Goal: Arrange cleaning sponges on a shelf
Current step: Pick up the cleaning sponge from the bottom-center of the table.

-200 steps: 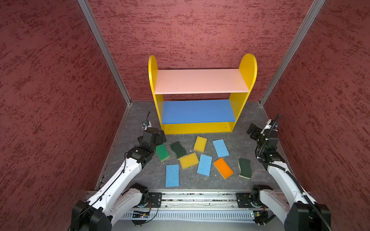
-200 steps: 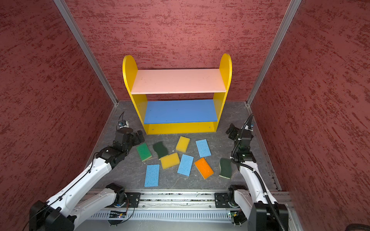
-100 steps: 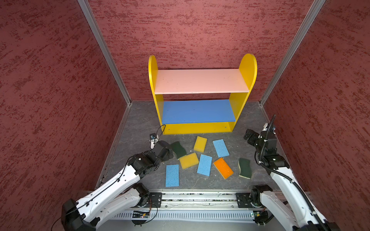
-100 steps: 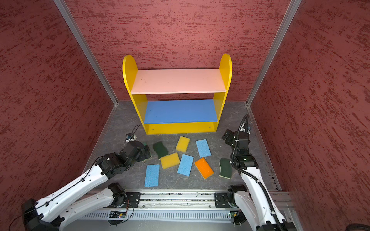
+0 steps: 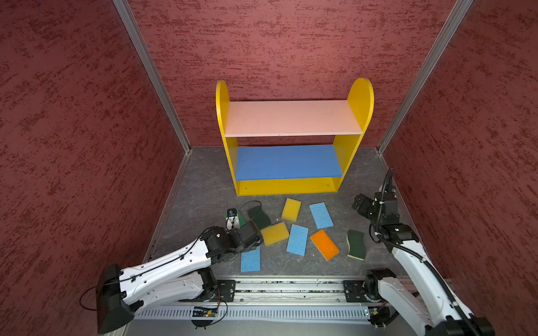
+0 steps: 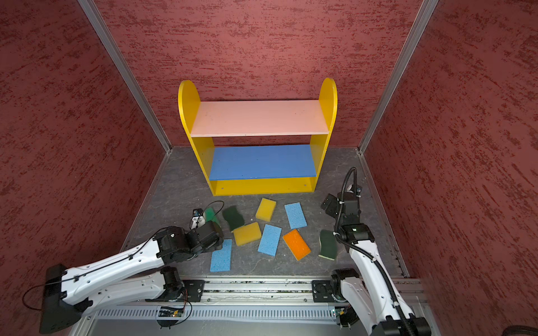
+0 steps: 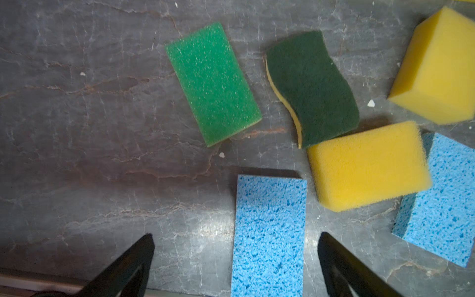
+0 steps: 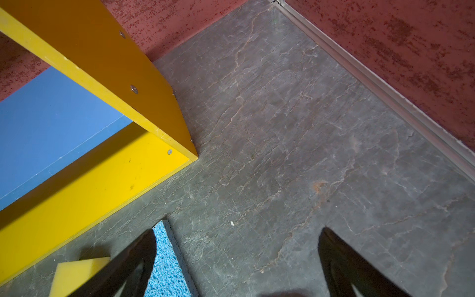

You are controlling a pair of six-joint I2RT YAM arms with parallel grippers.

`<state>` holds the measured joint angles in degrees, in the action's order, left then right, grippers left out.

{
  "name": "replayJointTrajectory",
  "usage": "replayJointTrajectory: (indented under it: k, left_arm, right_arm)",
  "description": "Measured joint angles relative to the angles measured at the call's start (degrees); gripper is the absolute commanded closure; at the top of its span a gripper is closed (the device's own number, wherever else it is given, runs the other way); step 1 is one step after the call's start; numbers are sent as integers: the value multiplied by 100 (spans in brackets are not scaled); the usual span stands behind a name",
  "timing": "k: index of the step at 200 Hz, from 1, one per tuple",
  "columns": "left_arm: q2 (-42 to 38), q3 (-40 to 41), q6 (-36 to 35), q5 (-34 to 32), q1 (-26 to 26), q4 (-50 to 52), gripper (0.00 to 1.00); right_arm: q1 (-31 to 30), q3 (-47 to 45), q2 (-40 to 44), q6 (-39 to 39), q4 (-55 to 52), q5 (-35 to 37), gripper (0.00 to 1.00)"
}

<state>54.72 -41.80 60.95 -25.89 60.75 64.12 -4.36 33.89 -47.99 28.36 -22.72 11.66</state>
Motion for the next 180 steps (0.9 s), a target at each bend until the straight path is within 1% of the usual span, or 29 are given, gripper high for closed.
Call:
replayJointTrajectory:
  k: [28, 56, 88, 148, 180]
  left_arm:
    - [225, 2, 227, 166, 367, 68, 1]
    - [466, 2, 297, 387, 684, 59, 1]
    - [520, 50, 308, 664, 710, -35, 1]
    - [424, 422, 39, 1224, 708, -695, 0]
    - [595, 455, -96, 1421, 640, -863, 1]
  right_arm:
    - [0, 0, -127, 20, 26, -79, 1]
    - [0, -9, -365, 20, 76, -138, 1]
    - [0, -61, -511, 22, 164, -160, 1]
    - [0, -61, -592, 20, 236, -140, 1]
    - [0, -61, -590, 15, 271, -142, 1]
